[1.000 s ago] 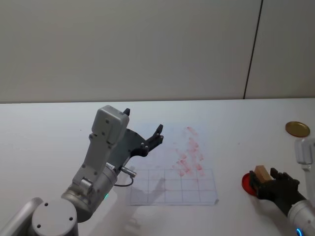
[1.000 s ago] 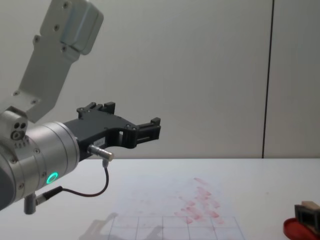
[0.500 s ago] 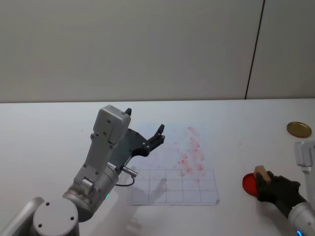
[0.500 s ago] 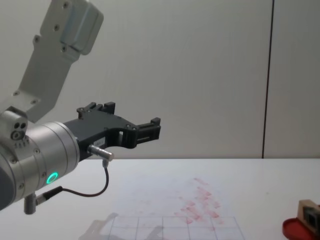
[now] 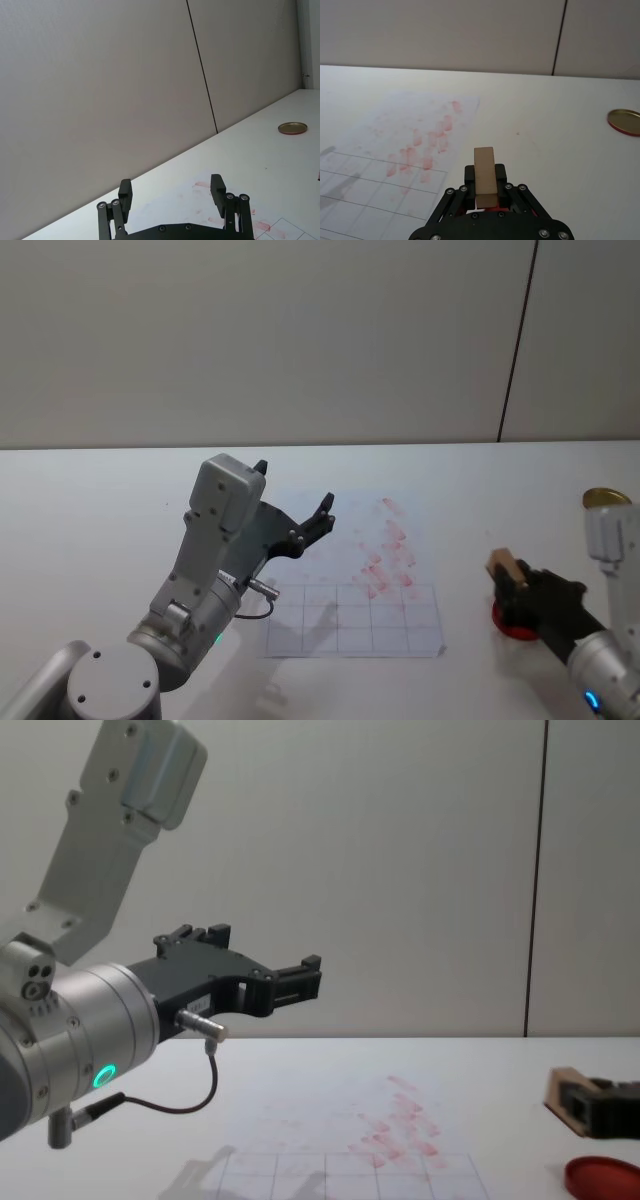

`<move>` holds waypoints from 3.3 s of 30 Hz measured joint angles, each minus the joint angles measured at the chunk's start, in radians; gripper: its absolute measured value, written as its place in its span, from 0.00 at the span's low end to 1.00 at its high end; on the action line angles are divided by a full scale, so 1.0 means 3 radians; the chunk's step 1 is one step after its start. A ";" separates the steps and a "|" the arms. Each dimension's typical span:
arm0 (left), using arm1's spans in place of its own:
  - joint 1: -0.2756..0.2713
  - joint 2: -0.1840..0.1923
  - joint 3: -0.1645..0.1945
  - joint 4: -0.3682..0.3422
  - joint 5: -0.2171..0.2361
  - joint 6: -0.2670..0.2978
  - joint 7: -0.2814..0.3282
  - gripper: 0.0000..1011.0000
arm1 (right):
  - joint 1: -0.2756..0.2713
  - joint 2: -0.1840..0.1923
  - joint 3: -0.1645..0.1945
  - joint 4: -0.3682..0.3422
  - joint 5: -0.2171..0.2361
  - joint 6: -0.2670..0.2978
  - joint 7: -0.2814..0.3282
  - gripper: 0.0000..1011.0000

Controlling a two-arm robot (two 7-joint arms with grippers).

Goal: Use the one hand to pick up the stamp and affix it onto the A4 paper.

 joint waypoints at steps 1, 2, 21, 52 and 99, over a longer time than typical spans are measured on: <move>0.0000 0.0000 0.0000 0.0000 0.0000 0.0000 0.0000 0.98 | 0.0010 -0.0009 -0.0007 0.0002 -0.0001 -0.0009 0.0023 0.22; 0.0000 0.0000 0.0000 0.0000 0.0000 0.0000 0.0000 0.98 | 0.0018 -0.0018 -0.0011 0.0006 -0.0003 -0.0020 0.0054 0.22; 0.0000 0.0000 0.0000 0.0000 0.0000 0.0000 0.0000 0.98 | 0.0259 -0.0293 -0.0223 0.0316 -0.0027 0.0111 0.0586 0.22; 0.0000 0.0000 0.0000 0.0000 0.0000 0.0000 0.0000 0.98 | 0.0382 -0.0423 -0.0303 0.0558 -0.0097 0.0656 0.0577 0.22; 0.0000 0.0000 0.0000 0.0000 0.0000 0.0000 0.0000 0.98 | 0.0493 -0.0392 -0.0185 -0.0062 -0.0191 0.0309 0.0418 0.22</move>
